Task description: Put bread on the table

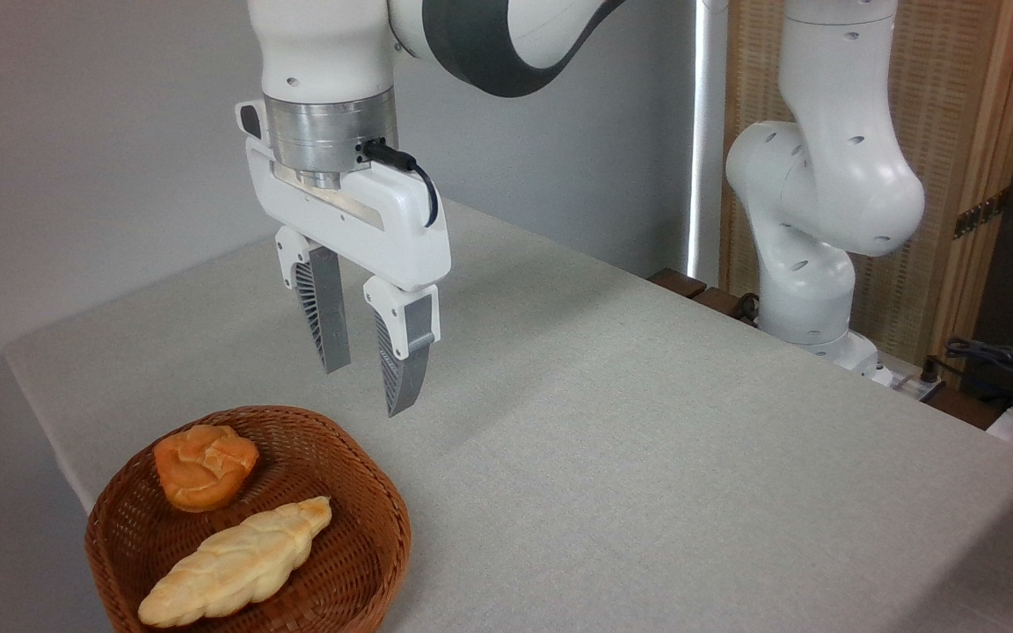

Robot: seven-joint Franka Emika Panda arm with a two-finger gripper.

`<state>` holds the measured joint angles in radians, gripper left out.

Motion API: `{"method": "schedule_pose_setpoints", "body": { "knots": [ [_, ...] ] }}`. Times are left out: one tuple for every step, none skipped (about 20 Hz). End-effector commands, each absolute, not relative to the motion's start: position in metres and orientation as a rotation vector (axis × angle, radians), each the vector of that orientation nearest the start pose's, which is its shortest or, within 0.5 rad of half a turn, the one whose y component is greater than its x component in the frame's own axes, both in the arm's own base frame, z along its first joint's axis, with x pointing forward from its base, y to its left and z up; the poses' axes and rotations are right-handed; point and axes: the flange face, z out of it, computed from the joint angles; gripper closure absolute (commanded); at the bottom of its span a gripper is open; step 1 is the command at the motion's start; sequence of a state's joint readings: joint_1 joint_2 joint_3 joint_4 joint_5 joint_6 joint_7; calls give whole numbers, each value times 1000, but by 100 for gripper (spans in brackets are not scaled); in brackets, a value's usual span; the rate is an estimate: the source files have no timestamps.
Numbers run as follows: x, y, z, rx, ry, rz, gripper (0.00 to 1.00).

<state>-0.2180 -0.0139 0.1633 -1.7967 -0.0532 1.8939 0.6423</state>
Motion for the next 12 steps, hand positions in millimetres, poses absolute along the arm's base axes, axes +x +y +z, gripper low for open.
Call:
{"method": "schedule_pose_setpoints", "body": {
  "knots": [
    [573, -40, 540, -2982, 1050, -132, 0],
    [573, -40, 540, -2982, 1050, -132, 0],
    [573, -41, 539, -2982, 1053, -130, 0],
    [574, -41, 537, -2983, 1053, -125, 0],
    [574, -41, 537, -2983, 1053, -125, 0],
    [574, -41, 536, -2983, 1053, -123, 0],
    [574, -41, 536, -2983, 1053, -123, 0],
    [574, -41, 536, -2983, 1053, -123, 0],
    [574, -41, 536, -2982, 1053, -125, 0],
    [574, -41, 536, -2982, 1053, -125, 0],
    [574, -41, 536, -2982, 1053, -125, 0],
    [574, -41, 536, -2982, 1053, -125, 0]
  ]
}}
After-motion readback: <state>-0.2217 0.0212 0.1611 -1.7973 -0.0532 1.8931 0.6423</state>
